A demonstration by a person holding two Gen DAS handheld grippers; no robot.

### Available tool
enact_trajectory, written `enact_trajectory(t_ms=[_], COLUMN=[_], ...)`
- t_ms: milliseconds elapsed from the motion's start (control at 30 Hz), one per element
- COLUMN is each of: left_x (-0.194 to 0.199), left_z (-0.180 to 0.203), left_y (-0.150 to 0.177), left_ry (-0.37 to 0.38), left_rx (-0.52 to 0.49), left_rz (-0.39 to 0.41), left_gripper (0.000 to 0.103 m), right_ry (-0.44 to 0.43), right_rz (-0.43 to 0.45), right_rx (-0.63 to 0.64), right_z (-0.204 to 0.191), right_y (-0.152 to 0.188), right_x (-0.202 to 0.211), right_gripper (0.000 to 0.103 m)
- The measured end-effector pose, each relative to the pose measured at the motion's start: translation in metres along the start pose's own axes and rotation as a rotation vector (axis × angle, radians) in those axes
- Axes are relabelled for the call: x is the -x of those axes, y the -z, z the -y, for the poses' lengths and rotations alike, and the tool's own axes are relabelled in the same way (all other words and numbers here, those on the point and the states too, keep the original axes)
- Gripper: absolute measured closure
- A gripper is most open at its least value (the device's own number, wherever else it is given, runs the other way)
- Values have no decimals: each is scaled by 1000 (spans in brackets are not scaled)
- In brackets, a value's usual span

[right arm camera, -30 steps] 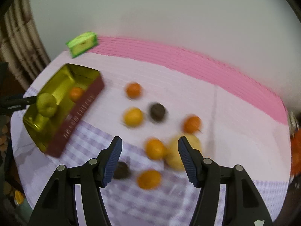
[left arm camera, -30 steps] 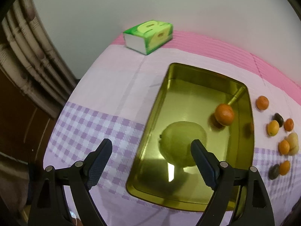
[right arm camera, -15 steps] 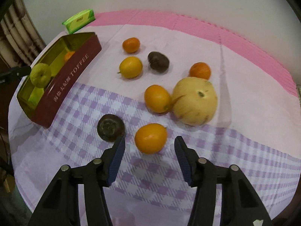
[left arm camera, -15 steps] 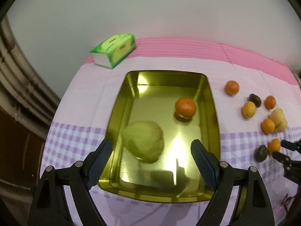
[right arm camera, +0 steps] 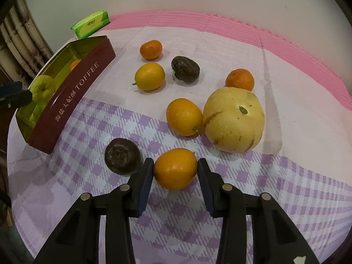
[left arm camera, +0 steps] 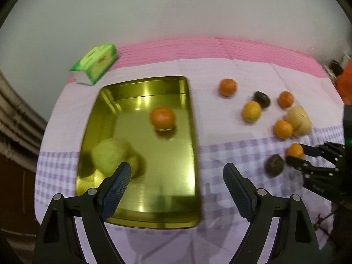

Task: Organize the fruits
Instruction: 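Grasp another orange with the right tool while the left tool moves toward a passion fruit, then close the left tool around the dark brown passion fruit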

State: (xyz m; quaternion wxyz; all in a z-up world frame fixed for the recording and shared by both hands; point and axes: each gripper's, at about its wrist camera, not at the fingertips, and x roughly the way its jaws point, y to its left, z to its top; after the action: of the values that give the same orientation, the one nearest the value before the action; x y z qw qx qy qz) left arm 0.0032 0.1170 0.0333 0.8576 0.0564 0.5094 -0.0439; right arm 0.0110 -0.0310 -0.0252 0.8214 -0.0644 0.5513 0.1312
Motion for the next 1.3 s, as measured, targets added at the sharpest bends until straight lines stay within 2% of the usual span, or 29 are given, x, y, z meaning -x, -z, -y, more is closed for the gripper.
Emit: enact_trajectory(t_ms=[200, 333, 433, 633, 800, 967, 1200, 1300], left_x=[-7, -17, -27, -47, -58, -69, -77, -79], left_z=[39, 69, 88, 111, 124, 135, 137, 138], left_y=[-1, 0, 0, -4, -5, -6, -6, -6], left_ry=[65, 123, 180, 243, 248, 232, 237, 246], left_rx=[-63, -120, -131, -132, -138, -148, -134, -132], left_rz=[-30, -60, -96, -149, -176, -195, -214, -223], left_gripper=[17, 17, 17, 18, 21, 32, 42, 50], right_ry=[-13, 10, 23, 47, 44, 32, 32, 32], right_rz=[3, 5, 13, 14, 6, 7, 6, 3], right_rx=[-17, -20, -44, -99, -135, -136, -135, -130], right_z=[5, 10, 19, 35, 46, 48, 45, 42], right_y=[1, 3, 5, 13, 18, 19, 19, 18], right_x=[-2, 5, 12, 20, 20, 20, 20, 19], right_gripper=[66, 66, 66, 66, 66, 66, 66, 66])
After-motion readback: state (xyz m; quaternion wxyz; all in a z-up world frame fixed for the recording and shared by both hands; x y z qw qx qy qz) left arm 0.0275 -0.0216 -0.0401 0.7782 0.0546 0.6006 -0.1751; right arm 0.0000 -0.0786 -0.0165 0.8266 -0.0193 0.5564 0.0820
